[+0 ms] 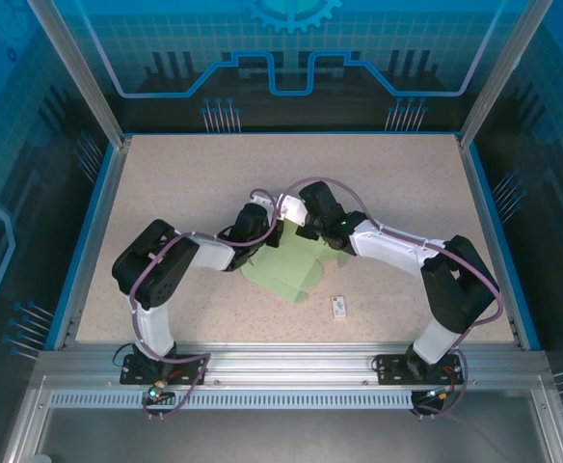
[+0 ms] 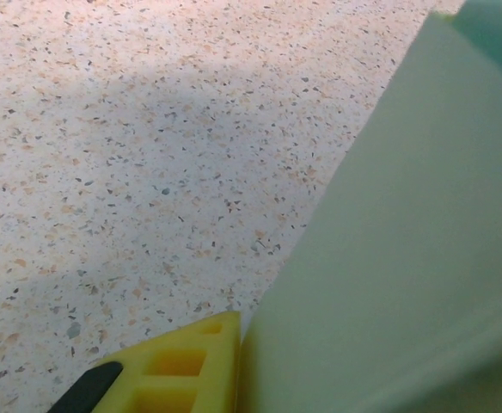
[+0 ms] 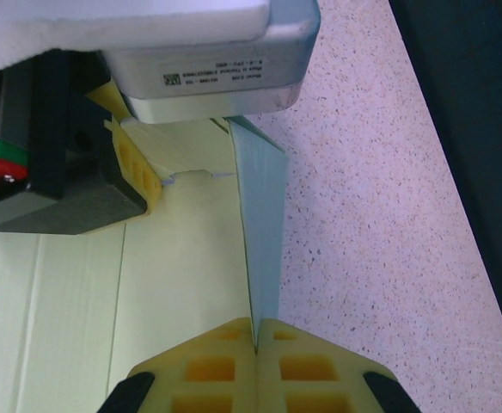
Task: Fold the paper box
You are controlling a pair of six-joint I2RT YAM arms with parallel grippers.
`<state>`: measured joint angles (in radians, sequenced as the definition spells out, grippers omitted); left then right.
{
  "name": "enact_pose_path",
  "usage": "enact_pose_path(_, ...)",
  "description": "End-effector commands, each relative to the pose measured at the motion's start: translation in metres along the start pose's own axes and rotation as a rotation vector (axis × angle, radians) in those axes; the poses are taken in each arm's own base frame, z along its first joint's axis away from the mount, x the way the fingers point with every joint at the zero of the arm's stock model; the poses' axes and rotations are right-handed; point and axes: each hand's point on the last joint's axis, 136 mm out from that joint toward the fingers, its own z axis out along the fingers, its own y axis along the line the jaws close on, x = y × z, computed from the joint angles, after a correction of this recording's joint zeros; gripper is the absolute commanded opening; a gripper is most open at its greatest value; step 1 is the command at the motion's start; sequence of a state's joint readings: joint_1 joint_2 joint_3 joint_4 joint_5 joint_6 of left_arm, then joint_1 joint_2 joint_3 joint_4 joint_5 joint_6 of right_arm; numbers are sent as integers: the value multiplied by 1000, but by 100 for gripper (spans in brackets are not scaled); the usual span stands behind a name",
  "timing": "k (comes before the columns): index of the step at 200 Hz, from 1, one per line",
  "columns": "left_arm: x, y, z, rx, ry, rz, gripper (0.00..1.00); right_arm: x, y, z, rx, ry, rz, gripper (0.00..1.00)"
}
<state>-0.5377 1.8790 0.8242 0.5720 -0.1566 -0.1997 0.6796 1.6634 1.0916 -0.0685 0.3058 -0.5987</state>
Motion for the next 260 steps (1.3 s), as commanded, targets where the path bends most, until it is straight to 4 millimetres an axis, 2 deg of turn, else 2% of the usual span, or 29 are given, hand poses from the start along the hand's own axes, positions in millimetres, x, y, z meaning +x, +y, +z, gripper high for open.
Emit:
enact_pose_path(1,-14,30,3,-165,-56,-89,15,3,10,-8,-34,-2,15,0)
enact_pose_path(14,-15,28,2,-154,-62,-92,15,5,10,-8,-28,3,12,0)
enact_pose_path(55,-20,3,-4,21,-94,-32,23,10,0,-10,-10,11,20,0)
enact_pose_path(115,-27,-16,-19,150,-121,49,42,11,-3,-10,-7,18,13,0)
enact_pose_path(171,-36,-18,-21,154,-122,59,45,12,-1,-8,-19,20,9,0)
enact_pose_path(214,-47,-8,-23,135,-147,7,44,13,4,-9,-35,17,-1,0)
enact_pose_path(234,-56,-12,-23,159,-149,-2,45,12,7,-10,-48,12,-6,0)
enact_pose_path(260,-58,-14,-20,165,-129,-1,48,10,9,-10,-57,7,-13,0)
